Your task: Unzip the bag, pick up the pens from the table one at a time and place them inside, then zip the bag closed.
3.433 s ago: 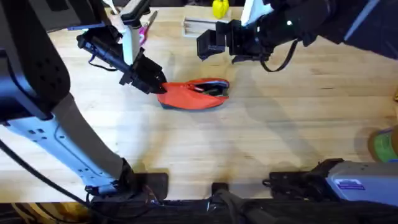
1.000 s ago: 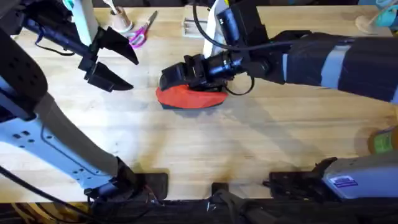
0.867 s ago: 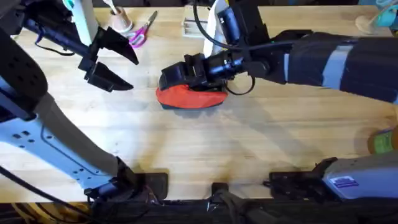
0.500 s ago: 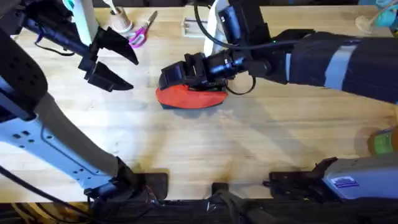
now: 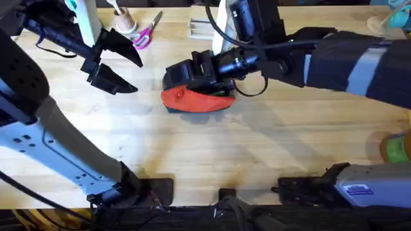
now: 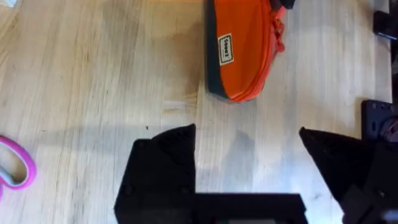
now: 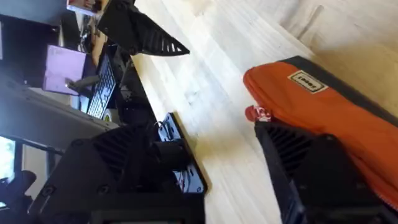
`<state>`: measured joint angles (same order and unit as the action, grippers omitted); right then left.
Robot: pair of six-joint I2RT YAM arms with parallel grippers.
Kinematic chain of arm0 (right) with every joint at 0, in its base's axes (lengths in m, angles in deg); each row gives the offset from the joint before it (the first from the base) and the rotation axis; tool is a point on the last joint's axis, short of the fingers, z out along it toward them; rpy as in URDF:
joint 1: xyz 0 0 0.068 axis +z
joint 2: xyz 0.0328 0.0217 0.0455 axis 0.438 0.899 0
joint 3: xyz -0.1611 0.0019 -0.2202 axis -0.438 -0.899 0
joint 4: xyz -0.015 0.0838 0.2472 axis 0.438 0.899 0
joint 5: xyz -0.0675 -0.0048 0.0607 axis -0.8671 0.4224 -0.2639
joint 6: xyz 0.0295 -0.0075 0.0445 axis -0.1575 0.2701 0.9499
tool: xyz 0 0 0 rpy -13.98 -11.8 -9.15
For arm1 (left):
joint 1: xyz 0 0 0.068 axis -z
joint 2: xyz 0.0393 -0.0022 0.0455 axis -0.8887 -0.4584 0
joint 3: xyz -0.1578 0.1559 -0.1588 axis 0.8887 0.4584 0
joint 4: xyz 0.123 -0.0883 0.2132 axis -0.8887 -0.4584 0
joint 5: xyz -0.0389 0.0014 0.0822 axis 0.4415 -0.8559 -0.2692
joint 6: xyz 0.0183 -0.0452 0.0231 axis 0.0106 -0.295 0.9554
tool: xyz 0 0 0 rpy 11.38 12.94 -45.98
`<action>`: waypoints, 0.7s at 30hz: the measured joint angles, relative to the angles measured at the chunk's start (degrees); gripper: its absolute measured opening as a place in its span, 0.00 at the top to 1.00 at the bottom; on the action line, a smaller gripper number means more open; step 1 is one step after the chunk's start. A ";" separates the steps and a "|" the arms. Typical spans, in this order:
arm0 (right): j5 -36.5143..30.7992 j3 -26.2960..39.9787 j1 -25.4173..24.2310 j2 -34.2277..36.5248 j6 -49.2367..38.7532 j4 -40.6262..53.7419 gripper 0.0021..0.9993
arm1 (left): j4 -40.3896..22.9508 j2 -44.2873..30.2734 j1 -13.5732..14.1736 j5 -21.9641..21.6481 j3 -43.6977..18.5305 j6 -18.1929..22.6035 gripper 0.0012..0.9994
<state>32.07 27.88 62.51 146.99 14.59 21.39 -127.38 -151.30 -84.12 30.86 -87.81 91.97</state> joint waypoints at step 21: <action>-25.78 4.87 8.84 -11.42 -1.23 17.97 0.01 | 0.00 0.00 0.00 0.00 0.00 -0.22 0.01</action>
<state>6.29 32.75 71.35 135.58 13.36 39.36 -127.38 -151.30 -84.12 30.86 -87.81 91.75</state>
